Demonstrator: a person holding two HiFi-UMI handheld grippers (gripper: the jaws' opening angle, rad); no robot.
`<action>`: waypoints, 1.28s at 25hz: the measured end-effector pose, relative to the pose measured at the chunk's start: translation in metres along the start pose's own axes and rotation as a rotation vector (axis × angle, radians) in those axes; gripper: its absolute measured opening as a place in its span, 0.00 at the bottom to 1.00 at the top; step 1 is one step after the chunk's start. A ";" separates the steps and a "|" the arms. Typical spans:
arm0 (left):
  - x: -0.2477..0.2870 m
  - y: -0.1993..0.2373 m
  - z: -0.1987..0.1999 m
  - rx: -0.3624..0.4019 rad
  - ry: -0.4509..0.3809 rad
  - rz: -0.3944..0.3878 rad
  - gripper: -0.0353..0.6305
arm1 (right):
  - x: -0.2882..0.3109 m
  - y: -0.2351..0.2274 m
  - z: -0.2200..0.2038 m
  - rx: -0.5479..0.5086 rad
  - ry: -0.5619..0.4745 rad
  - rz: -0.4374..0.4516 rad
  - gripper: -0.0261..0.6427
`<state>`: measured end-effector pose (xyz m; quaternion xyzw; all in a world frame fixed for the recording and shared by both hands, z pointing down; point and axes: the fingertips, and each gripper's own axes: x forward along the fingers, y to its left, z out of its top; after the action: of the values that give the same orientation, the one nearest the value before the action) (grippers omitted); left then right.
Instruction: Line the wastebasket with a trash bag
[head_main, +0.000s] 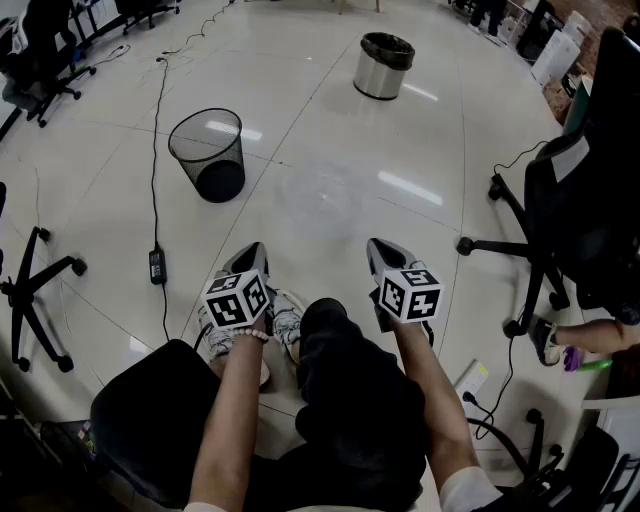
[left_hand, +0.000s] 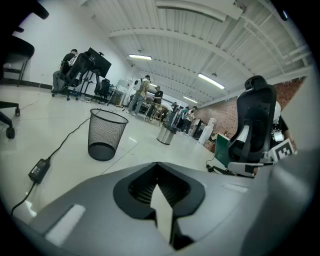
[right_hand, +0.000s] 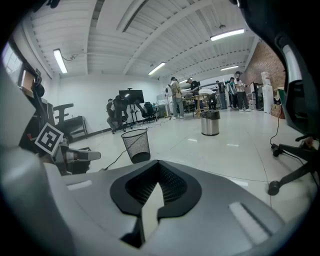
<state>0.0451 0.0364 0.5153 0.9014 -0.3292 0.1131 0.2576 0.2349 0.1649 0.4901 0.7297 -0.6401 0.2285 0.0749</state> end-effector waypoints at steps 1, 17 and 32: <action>0.000 0.000 0.000 0.001 -0.001 -0.001 0.07 | 0.000 0.000 0.000 0.000 0.000 0.000 0.04; 0.000 -0.003 -0.001 0.003 0.001 -0.007 0.07 | -0.003 0.002 0.003 0.000 -0.012 0.006 0.04; 0.034 -0.002 0.018 -0.032 0.039 -0.053 0.07 | 0.023 -0.012 0.001 0.038 0.012 0.038 0.21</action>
<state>0.0727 0.0095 0.5127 0.9032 -0.3017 0.1188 0.2811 0.2488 0.1456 0.5012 0.7173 -0.6489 0.2467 0.0605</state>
